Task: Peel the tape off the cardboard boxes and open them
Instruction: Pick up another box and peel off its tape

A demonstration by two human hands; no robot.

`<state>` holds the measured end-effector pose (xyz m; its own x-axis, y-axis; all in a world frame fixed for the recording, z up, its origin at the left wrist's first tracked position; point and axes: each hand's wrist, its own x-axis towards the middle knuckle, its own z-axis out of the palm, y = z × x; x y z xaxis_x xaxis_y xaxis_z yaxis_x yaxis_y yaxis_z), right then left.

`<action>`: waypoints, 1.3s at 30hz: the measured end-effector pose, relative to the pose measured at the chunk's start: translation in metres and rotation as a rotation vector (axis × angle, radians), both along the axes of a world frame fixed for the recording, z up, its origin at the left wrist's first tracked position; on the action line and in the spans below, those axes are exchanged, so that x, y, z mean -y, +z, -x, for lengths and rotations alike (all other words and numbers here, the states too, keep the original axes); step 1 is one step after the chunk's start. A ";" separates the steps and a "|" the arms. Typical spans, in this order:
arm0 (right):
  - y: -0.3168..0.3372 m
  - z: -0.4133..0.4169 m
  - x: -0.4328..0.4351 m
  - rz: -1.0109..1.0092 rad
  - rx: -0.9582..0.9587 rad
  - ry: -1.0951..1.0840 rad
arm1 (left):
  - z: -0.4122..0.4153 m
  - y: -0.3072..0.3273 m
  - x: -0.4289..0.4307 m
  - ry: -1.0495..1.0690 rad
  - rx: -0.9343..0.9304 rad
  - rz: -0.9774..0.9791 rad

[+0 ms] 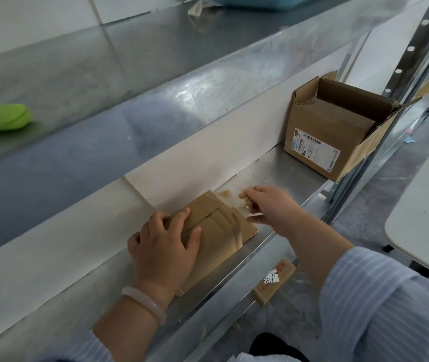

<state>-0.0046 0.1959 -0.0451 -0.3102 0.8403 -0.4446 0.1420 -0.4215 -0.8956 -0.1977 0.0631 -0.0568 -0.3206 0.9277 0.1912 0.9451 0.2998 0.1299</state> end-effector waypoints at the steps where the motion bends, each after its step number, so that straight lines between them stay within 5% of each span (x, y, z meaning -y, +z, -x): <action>1: 0.003 -0.005 -0.003 -0.010 0.002 0.037 | 0.000 0.000 0.000 -0.001 0.000 -0.004; 5: 0.006 -0.015 -0.002 -0.145 0.057 0.135 | 0.000 -0.002 0.000 -0.006 0.006 -0.021; 9: 0.002 0.001 0.007 -0.375 0.198 -0.091 | 0.000 -0.003 0.000 -0.026 -0.004 -0.042; 17: -0.004 0.022 0.015 -0.128 -0.229 -0.129 | 0.004 -0.003 0.003 -0.053 -0.006 -0.064; 26: 0.001 0.040 0.014 -0.585 0.402 0.061 | 0.003 -0.003 0.001 -0.077 -0.007 -0.066; 35: -0.002 0.032 -0.002 -0.256 0.213 -0.030 | 0.007 -0.002 0.004 -0.148 0.004 -0.077; 39: -0.001 0.030 -0.013 -0.290 0.276 -0.041 | 0.008 -0.002 0.004 -0.191 0.010 -0.055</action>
<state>-0.0351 0.2091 -0.0457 -0.1754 0.9525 -0.2488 0.3825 -0.1669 -0.9087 -0.2056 0.0588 -0.0584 -0.1424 0.9600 0.2413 0.9826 0.1077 0.1513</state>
